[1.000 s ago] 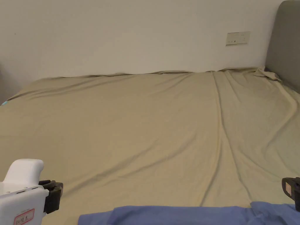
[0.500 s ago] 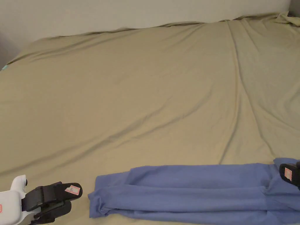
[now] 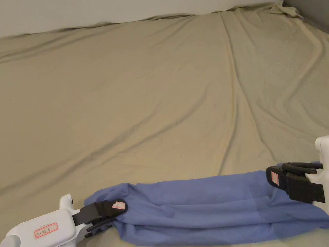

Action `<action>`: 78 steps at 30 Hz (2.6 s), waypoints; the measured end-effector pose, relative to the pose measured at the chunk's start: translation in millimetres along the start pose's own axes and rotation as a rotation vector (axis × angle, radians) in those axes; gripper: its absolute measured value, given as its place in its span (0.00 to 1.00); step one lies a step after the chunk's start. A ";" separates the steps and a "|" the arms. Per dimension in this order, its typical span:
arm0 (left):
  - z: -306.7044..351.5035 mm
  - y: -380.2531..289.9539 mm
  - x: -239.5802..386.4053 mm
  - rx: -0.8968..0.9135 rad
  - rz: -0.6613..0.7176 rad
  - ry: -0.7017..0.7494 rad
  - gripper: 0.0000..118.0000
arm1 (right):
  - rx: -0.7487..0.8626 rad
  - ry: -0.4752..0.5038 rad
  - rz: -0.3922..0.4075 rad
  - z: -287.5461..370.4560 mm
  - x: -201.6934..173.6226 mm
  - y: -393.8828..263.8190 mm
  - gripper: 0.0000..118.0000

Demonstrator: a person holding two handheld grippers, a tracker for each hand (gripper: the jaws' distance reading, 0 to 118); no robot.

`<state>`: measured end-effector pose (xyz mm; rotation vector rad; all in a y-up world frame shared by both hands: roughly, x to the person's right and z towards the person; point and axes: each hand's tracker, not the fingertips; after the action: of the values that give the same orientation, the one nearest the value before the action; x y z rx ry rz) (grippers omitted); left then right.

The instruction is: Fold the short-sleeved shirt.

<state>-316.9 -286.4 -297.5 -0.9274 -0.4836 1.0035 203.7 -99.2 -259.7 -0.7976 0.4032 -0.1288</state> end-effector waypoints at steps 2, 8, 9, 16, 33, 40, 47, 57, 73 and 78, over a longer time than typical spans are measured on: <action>15.0 0.4 16.1 -0.011 0.004 0.031 0.14 | -0.009 -0.007 0.006 1.3 2.4 -2.1 0.02; 79.9 1.4 34.0 0.029 -0.044 0.103 0.13 | -0.025 -0.016 0.034 2.9 -1.6 -0.9 0.02; 94.0 16.1 22.1 0.052 -0.079 0.154 0.13 | -0.023 -0.013 0.037 3.2 -2.2 0.1 0.02; 99.3 12.3 146.9 0.006 -0.437 0.815 0.13 | 0.020 0.008 0.025 4.3 0.8 4.4 0.02; -31.6 -28.9 189.3 -0.224 -0.466 0.487 0.80 | 0.042 -0.069 -0.088 48.4 59.1 -17.9 0.02; -50.0 -27.3 193.8 -0.167 -0.630 0.702 0.01 | 0.047 -0.076 -0.090 44.6 56.1 -18.4 0.02; -183.6 -107.3 209.1 -0.418 -0.834 0.685 0.01 | 0.003 -0.076 -0.085 33.6 53.9 -26.1 0.02; -134.7 -109.5 275.3 -0.410 -0.719 0.274 0.00 | -0.016 -0.061 -0.076 29.3 51.4 -24.9 0.02; 37.0 17.0 49.5 -0.186 -0.011 0.132 0.78 | -0.071 0.002 -0.059 4.3 22.7 -25.8 0.02; -23.5 -10.4 52.0 -0.282 -0.020 0.053 0.78 | -0.091 0.006 -0.027 1.0 14.3 -19.3 0.02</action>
<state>-269.7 -253.3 -304.5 -1.1955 -0.5982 0.9043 217.9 -115.6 -249.5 -0.8925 0.4065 -0.1392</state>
